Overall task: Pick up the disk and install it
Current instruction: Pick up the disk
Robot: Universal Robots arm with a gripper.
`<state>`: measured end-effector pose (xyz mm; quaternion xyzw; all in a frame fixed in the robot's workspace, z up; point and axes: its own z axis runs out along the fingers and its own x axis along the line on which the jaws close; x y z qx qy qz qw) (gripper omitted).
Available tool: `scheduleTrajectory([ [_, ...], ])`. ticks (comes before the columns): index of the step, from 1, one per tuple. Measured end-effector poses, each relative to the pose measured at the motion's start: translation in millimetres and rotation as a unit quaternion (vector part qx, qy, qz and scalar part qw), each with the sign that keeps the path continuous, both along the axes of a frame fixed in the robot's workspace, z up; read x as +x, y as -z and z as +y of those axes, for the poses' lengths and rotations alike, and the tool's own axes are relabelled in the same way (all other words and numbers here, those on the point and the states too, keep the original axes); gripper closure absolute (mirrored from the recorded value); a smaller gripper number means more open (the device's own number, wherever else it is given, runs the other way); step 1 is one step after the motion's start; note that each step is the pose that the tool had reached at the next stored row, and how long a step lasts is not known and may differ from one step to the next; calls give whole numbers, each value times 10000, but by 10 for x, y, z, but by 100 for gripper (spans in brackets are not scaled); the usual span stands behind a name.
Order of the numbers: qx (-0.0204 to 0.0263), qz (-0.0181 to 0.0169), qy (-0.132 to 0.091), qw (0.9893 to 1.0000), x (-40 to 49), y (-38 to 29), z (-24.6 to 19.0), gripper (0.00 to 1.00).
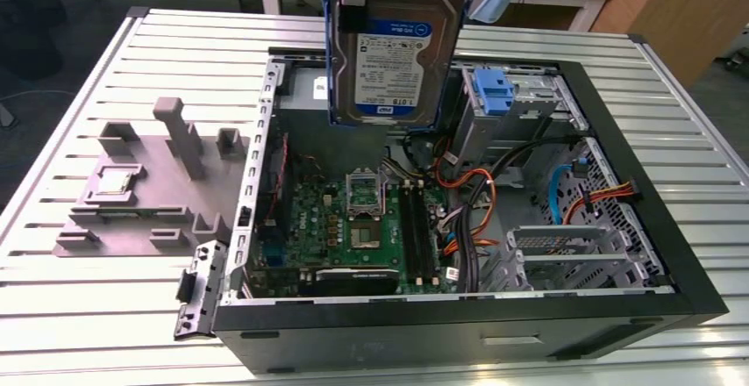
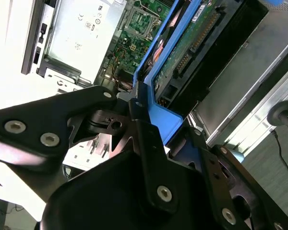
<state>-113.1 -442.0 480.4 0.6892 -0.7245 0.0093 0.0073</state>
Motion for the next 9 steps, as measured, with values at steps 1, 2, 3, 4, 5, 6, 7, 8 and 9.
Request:
scheduleTrajectory([
  [1,0,0,0,10000,0,0,0,63],
  [2,0,0,0,10000,0,0,0,63],
  [3,0,0,0,10000,3,1,-1,63],
  [4,0,-1,-1,10000,8,1,-1,63],
  [5,0,0,0,10000,15,1,0,63],
  [6,0,0,0,10000,26,1,0,63],
  [7,0,0,0,10000,39,1,0,63],
  [8,0,0,0,10000,53,1,0,63],
  [9,0,0,0,10000,67,1,0,63],
])
